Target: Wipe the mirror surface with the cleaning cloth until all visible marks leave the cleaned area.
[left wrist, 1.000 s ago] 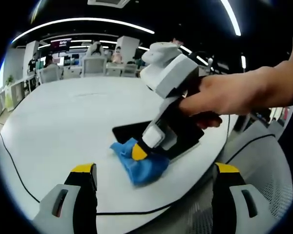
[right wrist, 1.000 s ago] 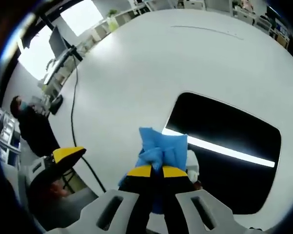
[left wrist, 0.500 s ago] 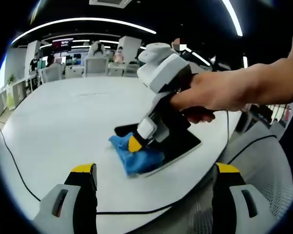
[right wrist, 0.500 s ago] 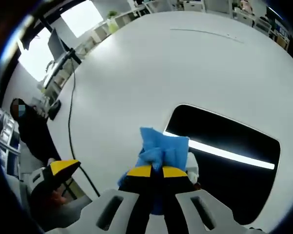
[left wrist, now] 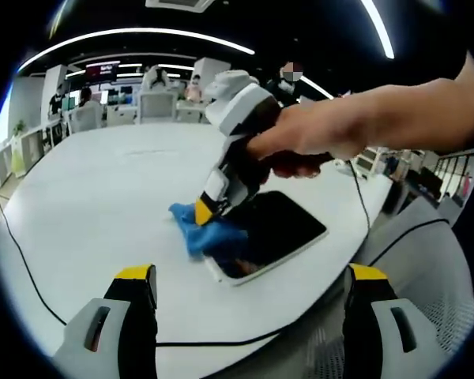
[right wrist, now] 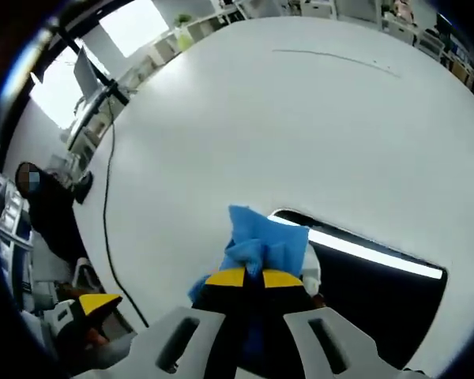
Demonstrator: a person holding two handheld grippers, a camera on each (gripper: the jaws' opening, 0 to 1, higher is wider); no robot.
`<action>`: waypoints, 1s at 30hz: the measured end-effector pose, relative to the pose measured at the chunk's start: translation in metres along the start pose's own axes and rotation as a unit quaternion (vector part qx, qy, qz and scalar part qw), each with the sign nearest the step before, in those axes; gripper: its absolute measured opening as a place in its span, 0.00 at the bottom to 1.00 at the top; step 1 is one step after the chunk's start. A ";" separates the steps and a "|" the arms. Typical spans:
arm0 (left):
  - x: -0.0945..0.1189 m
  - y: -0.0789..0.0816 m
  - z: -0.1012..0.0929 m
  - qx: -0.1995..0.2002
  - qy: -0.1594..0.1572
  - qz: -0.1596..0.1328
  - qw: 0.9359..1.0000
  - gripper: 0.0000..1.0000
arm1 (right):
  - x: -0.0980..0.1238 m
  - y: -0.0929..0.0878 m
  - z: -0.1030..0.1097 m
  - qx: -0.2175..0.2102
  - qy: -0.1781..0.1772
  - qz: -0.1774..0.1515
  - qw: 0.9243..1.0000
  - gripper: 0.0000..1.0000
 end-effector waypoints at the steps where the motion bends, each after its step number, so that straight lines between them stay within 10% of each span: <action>1: 0.000 0.000 0.001 0.000 0.001 -0.001 1.000 0.99 | 0.000 0.001 -0.001 -0.009 0.006 0.004 1.000 0.00; 20: 0.001 0.001 0.003 0.002 0.007 -0.005 1.000 0.99 | -0.009 0.032 -0.027 -0.039 0.025 0.005 0.999 0.00; 24: 0.001 0.000 0.003 0.001 0.009 -0.003 1.000 0.99 | -0.011 0.034 -0.044 0.031 -0.013 -0.005 0.999 0.00; 27: 0.001 0.000 0.002 -0.001 0.009 -0.002 1.000 0.99 | 0.000 0.030 -0.027 -0.068 0.037 -0.003 0.997 0.00; 30: 0.001 0.001 0.001 0.000 0.009 -0.002 1.000 0.99 | -0.002 0.030 -0.036 -0.025 0.020 -0.008 0.999 0.00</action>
Point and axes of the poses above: the point that each gripper's makers call its tool centre point, and the gripper's own axes: x roughly backward along the fingers, z roughly to its left, y roughly out of its top, the point moved 1 cm from there along x, roughly backward along the fingers, and after that the axes turned 13 degrees about x, right-handed, at the moved point
